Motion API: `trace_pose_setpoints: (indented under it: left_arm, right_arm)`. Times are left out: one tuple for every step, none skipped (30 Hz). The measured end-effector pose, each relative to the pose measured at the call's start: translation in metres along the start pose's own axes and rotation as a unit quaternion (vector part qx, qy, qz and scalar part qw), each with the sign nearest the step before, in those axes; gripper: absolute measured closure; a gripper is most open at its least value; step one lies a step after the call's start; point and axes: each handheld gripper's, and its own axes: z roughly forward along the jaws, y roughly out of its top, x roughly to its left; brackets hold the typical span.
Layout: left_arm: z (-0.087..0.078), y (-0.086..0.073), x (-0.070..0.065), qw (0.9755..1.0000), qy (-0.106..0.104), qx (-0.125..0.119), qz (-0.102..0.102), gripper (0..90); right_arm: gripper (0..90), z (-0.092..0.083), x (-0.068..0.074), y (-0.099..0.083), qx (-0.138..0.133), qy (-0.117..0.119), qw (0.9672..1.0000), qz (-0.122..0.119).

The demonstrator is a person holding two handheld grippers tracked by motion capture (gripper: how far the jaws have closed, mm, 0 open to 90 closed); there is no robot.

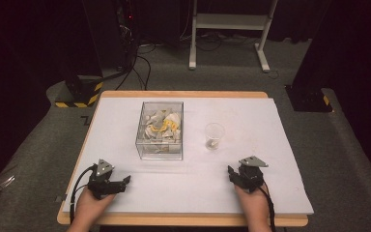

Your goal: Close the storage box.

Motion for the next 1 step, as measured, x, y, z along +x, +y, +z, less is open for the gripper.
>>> trace_pose_setpoints:
  left_arm:
    - [0.0, 0.0002, 0.0004, 1.0, 0.0, 0.0, 0.001, 17.5]
  right_arm:
    - [42.7, 0.0, 0.0001, 0.0, 0.0, -0.001, 1.0, -0.001]
